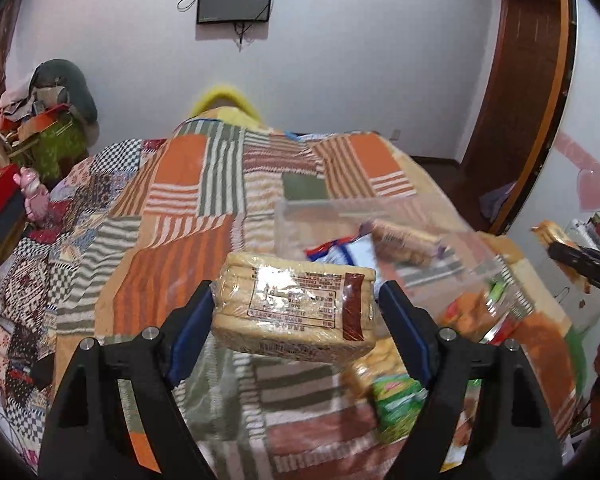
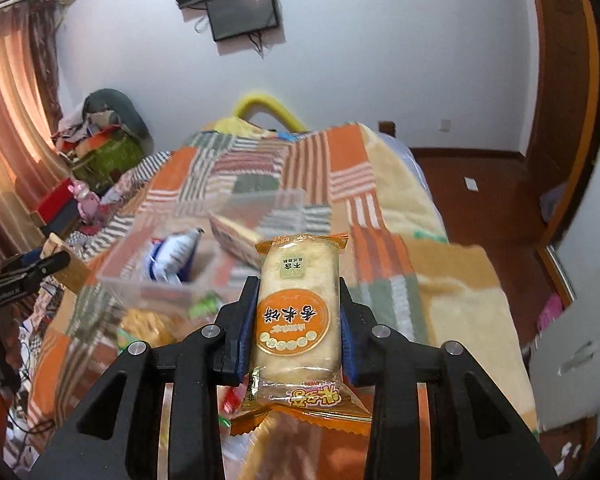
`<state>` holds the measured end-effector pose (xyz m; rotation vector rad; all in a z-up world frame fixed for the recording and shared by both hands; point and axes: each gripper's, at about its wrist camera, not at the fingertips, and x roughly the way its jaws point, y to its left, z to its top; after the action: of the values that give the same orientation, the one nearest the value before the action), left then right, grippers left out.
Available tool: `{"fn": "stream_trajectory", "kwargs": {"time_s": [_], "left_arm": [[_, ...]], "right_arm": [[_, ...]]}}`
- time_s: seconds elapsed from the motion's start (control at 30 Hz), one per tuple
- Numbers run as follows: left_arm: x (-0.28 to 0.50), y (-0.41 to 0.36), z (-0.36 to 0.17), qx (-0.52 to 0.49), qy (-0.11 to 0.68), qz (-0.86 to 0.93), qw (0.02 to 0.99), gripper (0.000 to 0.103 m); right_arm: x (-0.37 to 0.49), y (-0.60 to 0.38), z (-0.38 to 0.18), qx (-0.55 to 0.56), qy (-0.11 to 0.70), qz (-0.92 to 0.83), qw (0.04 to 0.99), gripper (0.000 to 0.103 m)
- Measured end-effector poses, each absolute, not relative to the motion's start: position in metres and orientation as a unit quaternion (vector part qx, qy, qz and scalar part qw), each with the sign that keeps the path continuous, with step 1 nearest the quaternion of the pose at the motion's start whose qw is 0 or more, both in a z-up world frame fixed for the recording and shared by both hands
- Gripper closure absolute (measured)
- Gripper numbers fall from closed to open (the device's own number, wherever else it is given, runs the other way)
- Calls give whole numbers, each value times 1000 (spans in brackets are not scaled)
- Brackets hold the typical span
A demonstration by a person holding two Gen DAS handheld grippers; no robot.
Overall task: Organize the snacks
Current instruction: 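Lower the bread loaf and cake packet into the clear box and release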
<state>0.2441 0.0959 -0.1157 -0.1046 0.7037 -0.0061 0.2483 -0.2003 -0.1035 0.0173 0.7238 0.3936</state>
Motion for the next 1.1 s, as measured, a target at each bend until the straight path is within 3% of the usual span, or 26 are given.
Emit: {"fn": "stream_trajectory", "kwargs": {"time_s": [0.33,1.1], "left_arm": [[281,57,-112,-51,338,-41,939,21],[350,2,-159,-30,390,-69,918,19]], "right_arm": [[281,-165,-104,1,346,218,912,71],[317,-143,-135,-31,407,229,884,69]]}}
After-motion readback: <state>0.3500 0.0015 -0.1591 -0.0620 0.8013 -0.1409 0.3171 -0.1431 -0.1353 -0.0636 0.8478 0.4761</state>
